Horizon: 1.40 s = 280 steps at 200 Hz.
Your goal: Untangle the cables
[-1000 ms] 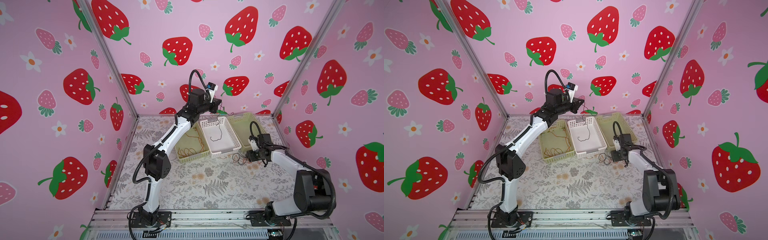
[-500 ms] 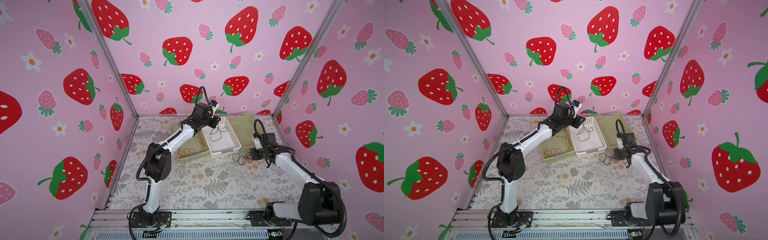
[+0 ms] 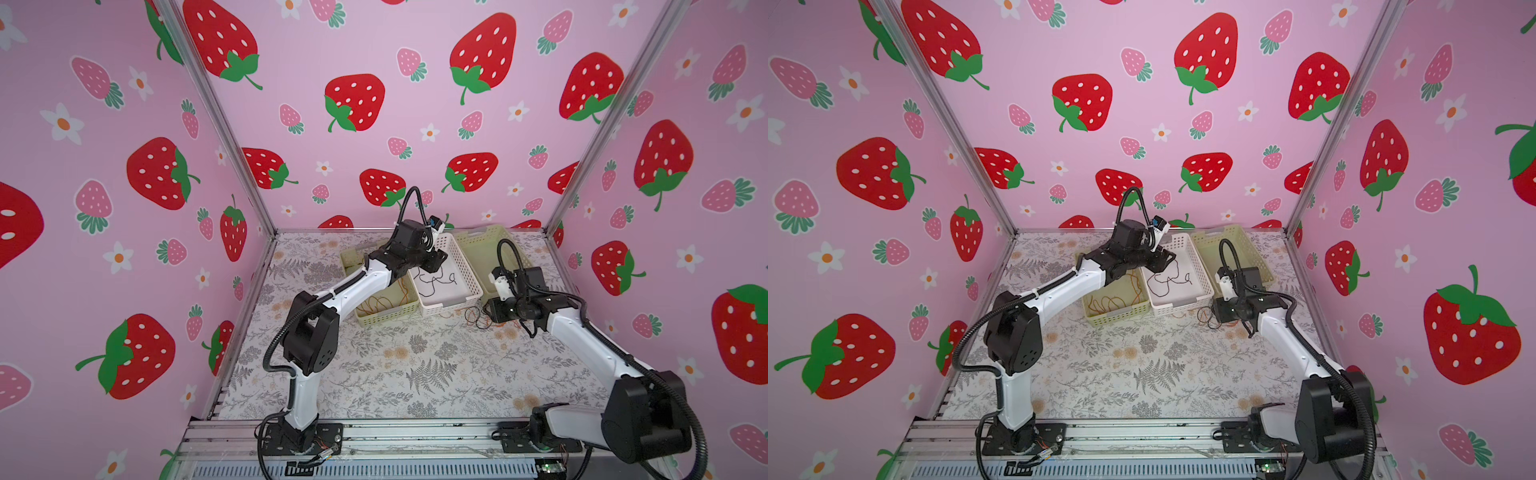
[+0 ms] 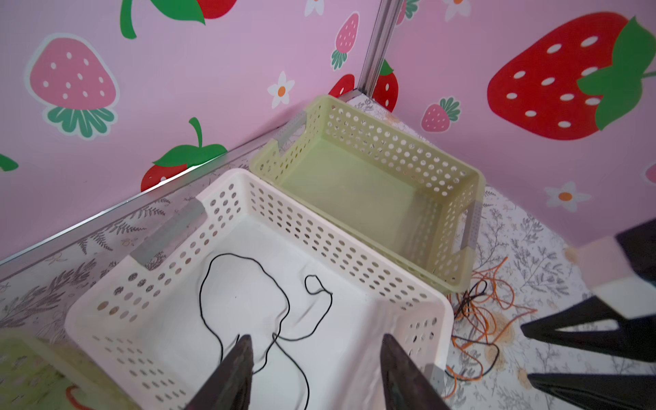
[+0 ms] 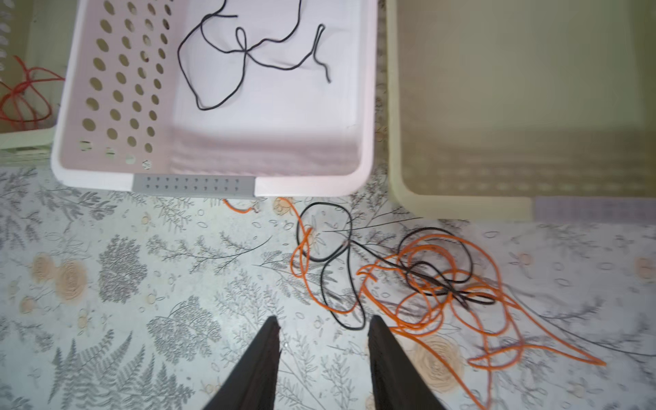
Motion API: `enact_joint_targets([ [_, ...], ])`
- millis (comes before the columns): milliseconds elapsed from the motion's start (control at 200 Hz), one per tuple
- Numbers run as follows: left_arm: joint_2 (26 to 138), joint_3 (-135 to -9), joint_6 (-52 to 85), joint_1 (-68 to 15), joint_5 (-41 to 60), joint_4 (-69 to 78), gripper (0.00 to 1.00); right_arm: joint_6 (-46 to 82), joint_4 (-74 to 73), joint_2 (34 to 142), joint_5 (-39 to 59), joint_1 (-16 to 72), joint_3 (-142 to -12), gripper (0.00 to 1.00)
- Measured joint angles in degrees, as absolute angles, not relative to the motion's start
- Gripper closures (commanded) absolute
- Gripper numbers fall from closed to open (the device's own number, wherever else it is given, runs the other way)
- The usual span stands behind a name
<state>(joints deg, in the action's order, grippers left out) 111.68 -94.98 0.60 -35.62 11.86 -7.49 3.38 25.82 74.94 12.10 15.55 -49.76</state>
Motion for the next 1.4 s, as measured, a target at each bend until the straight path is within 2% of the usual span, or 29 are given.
enact_joint_targets([
  [265,94.6,-76.6,-4.2,-39.4,9.4,-4.0,0.41,4.5,24.9,79.9,9.4,15.5,-48.4,0.61],
  [465,90.1,-70.5,-6.0,-42.3,7.2,-3.1,0.41,3.8,23.2,84.3,9.4,15.5,-48.4,0.66],
  [595,89.7,-69.6,-6.2,-42.4,4.8,-3.3,0.43,3.2,23.0,86.5,9.7,15.5,-48.4,0.90],
  [740,89.3,-68.7,-6.2,-42.8,3.0,-3.0,0.43,2.8,22.9,85.4,9.7,15.5,-48.9,1.00],
  [1111,85.3,-61.2,-6.4,-49.9,2.0,5.9,0.37,3.5,24.1,65.9,13.9,16.0,-60.8,1.00],
  [1401,84.8,-56.0,-6.1,-51.0,1.6,19.0,0.31,5.5,25.3,64.3,20.1,16.3,-69.6,1.00],
])
